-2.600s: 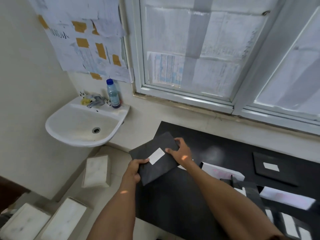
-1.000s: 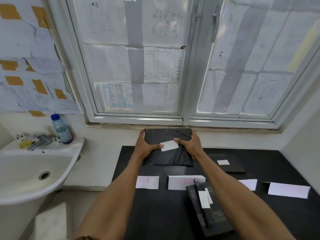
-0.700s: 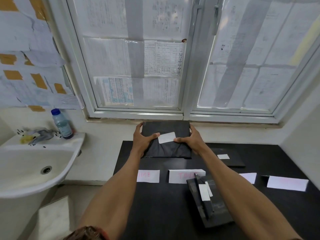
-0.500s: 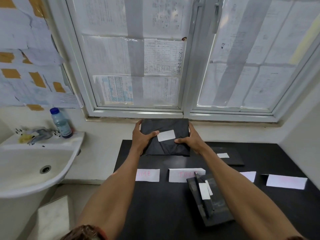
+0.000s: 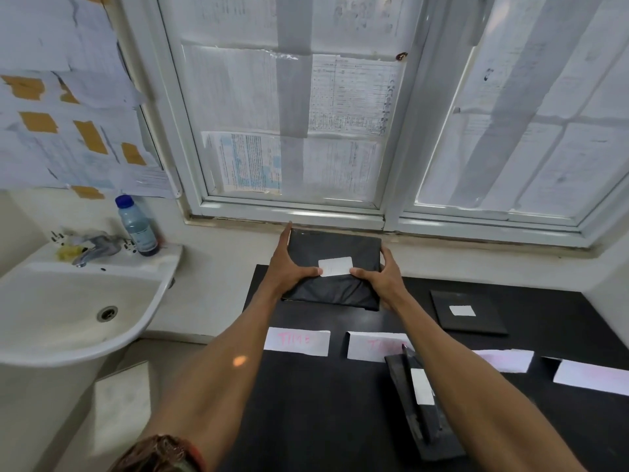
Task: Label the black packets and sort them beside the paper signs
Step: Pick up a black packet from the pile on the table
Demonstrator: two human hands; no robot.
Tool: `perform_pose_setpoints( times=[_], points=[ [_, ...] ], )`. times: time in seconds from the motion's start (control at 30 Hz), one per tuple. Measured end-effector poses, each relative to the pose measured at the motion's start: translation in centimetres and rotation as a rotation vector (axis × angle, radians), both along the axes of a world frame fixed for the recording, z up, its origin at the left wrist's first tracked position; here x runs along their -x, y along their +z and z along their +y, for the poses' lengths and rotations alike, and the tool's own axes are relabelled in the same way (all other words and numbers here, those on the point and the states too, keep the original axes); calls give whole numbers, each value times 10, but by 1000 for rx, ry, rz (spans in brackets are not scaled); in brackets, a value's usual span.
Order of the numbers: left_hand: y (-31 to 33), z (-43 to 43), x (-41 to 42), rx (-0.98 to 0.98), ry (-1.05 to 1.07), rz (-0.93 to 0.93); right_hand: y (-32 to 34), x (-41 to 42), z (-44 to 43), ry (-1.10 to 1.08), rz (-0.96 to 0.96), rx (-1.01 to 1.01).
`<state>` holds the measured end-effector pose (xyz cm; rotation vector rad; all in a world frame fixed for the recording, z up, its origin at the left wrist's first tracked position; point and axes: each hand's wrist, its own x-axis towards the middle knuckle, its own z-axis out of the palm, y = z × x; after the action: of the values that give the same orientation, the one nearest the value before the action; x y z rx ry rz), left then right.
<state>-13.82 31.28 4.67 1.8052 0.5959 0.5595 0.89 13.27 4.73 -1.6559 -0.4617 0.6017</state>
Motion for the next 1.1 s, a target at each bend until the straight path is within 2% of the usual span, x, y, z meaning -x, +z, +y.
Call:
perform_pose_setpoints(
  times=[0.17, 0.27, 0.33, 0.5, 0.63, 0.77, 0.87, 1.1],
  points=[
    [-36, 35, -3, 136, 105, 164, -39, -10, 33, 30, 214, 57],
    [-68, 56, -5, 306, 194, 257, -70, -8, 63, -8, 315, 125],
    [-89, 69, -6, 408, 244, 301, -90, -6, 82, -29, 368, 179],
    [-137, 94, -6, 522, 326, 363, -134, -11, 121, -46, 435, 289],
    [-168, 106, -14, 528, 337, 423, -162, -19, 136, -3, 473, 358],
    [-180, 112, -31, 587, 331, 358, -174, -25, 143, -70, 511, 283],
    [-184, 114, -38, 568, 298, 376, -172, -27, 144, -122, 566, 207],
    [-157, 85, -52, 410, 246, 353, -147, -17, 115, -141, 345, 337]
  ],
)
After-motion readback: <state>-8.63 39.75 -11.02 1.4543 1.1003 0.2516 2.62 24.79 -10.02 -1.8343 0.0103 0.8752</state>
